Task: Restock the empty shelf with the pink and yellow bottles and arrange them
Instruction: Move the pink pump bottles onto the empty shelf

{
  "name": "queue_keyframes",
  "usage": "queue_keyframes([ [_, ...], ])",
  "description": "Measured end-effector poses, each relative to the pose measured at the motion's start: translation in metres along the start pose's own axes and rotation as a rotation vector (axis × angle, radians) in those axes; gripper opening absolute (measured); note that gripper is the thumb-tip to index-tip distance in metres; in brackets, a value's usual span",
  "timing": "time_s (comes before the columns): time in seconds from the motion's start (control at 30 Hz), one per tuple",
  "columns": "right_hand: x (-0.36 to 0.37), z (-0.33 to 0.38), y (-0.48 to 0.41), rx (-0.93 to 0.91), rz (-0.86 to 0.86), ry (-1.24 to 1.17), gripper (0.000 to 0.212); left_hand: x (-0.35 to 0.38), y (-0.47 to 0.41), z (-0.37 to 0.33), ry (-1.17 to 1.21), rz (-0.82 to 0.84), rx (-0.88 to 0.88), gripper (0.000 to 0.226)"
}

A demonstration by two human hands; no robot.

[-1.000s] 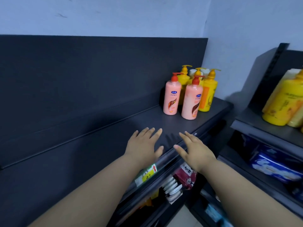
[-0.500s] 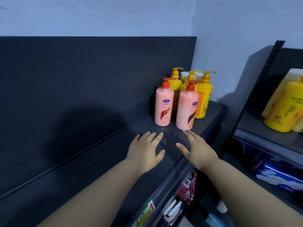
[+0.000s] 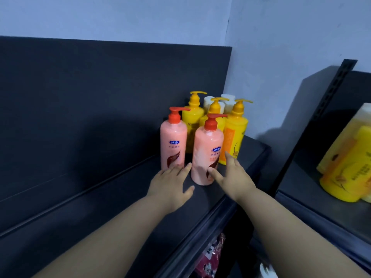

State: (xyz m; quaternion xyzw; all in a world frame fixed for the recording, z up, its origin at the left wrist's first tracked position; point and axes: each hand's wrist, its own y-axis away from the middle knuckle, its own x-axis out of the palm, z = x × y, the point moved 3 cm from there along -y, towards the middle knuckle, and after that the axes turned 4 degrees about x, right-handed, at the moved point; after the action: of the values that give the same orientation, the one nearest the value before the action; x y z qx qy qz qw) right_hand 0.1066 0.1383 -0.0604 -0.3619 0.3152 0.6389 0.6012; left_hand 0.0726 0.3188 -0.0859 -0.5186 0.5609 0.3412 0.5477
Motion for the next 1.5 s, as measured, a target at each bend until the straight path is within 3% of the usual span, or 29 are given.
queue_keyframes([
  [0.2, -0.016, -0.004, -0.063, -0.070, 0.033, -0.246, 0.107, -0.012, -0.056, -0.021, 0.094, -0.053, -0.130, 0.085],
  [0.4, -0.009, 0.000, -0.095, -0.179, 0.059, -0.392, 0.113, 0.006, -0.093, -0.023, 0.568, -0.121, -0.357, 0.112],
  [0.53, -0.004, -0.004, -0.100, -0.259, -0.012, -0.448, 0.105, 0.017, -0.102, -0.036, 0.785, -0.241, -0.464, 0.108],
  [0.73, 0.015, -0.011, -0.094, -0.265, 0.058, -0.619, 0.106, 0.016, -0.086, -0.040, 0.725, -0.341, -0.513, 0.101],
  [0.9, 0.022, -0.002, -0.068, -0.322, 0.039, -0.653, 0.098, 0.004, -0.047, -0.040, 0.685, -0.361, -0.514, 0.094],
  [1.1, 0.024, 0.057, -0.006, -0.436, 0.026, -0.605, 0.094, -0.039, 0.034, -0.024, 0.696, -0.436, -0.536, 0.088],
  [1.5, 0.099, 0.211, 0.195, -0.605, 0.377, -0.652, 0.091, -0.106, 0.293, 0.037, 0.588, -0.573, -0.846, 0.089],
])
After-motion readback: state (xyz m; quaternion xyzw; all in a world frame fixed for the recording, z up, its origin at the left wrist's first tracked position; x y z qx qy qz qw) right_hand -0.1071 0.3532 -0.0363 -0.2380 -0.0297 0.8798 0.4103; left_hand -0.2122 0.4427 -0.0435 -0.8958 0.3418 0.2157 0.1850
